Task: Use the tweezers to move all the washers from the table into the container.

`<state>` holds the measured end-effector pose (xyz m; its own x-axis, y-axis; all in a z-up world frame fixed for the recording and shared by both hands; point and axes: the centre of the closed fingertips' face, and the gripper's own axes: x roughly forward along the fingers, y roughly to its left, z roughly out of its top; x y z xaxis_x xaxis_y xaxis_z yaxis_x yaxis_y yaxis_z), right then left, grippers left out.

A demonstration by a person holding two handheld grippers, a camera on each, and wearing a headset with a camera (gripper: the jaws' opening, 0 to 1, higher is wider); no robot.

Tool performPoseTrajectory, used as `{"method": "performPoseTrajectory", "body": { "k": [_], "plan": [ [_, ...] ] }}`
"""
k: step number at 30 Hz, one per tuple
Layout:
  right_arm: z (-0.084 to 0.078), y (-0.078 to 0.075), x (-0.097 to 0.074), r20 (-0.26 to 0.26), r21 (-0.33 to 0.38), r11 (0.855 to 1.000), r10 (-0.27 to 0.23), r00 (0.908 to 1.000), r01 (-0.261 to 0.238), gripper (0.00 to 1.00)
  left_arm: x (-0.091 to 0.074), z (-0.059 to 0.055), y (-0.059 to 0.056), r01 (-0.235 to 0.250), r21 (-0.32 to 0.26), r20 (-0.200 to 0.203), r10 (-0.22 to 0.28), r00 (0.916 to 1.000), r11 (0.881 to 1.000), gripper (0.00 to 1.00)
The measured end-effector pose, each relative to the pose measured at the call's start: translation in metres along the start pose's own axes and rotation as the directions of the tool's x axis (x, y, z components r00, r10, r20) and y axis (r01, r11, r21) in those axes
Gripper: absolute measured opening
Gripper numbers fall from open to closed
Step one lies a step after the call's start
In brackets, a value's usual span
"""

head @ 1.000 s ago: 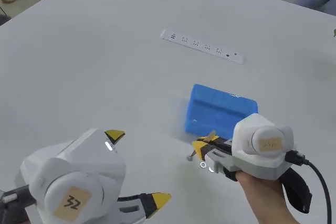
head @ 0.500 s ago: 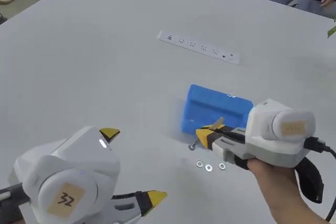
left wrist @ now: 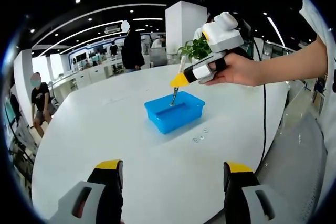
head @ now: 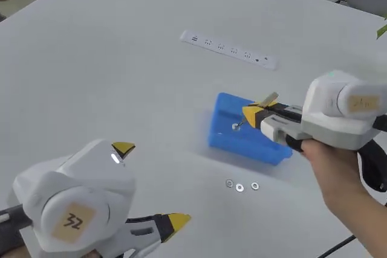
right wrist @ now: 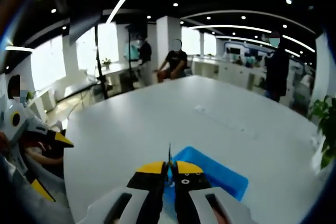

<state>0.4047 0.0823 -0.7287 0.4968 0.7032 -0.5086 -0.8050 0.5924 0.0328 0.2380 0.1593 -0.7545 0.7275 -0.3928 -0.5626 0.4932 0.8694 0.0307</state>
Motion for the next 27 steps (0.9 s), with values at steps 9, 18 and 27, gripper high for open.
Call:
{"method": "performPoseTrajectory", "body": {
  "k": [9, 18, 27],
  "plan": [
    [-0.020, -0.015, 0.022, -0.066, 0.004, 1.000, -0.010, 0.9977, 0.010, 0.03, 0.001, -0.001, -0.001, 0.005, -0.001, -0.007, -0.005, 1.0000, 1.000, 0.79],
    [-0.038, -0.025, 0.038, -0.107, 0.035, 0.999, -0.001, 0.9942, 0.005, 0.03, 0.003, -0.002, 0.001, 0.009, -0.003, -0.012, -0.009, 0.9999, 1.000, 0.78],
    [-0.059, -0.021, 0.050, -0.150, 0.031, 0.999, -0.004, 0.9886, 0.008, 0.03, 0.004, -0.002, 0.001, 0.011, 0.008, -0.017, -0.010, 0.9998, 1.000, 0.78]
  ]
}}
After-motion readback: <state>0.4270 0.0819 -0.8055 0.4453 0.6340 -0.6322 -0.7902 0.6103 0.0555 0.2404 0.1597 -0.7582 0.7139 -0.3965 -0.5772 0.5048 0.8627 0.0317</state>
